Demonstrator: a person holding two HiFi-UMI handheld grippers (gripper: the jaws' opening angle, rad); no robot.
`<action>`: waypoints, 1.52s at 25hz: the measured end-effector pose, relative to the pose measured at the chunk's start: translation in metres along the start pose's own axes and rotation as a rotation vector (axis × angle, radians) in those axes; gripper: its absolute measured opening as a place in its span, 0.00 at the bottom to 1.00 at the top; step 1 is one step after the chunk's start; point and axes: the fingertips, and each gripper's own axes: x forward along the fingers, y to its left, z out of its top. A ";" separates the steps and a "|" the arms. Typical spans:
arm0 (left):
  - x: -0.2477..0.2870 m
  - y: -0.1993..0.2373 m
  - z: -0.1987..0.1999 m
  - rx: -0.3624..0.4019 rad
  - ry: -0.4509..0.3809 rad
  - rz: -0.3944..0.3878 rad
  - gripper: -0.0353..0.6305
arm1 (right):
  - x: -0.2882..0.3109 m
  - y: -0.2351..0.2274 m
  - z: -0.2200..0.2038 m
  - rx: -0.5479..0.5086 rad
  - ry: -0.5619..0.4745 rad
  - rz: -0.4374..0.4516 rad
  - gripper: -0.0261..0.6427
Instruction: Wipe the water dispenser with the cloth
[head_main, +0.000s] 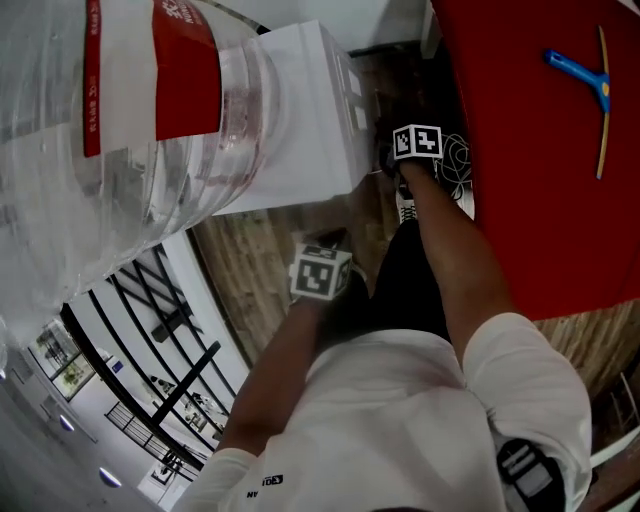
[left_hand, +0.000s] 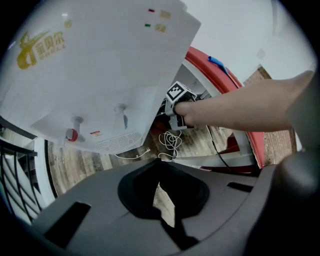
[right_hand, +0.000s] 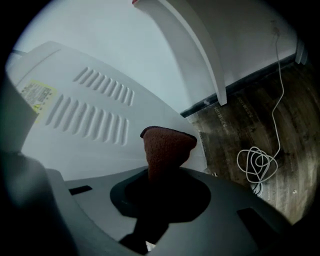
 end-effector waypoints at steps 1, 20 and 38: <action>-0.001 -0.002 -0.001 0.010 -0.011 -0.008 0.04 | -0.008 0.004 -0.001 0.000 -0.024 0.000 0.12; 0.021 0.086 0.065 0.067 -0.223 -0.062 0.04 | -0.126 0.009 0.036 -0.165 -0.324 -0.090 0.12; -0.076 0.164 0.049 0.007 -0.425 -0.051 0.04 | -0.127 0.335 0.026 -0.560 -0.409 0.213 0.12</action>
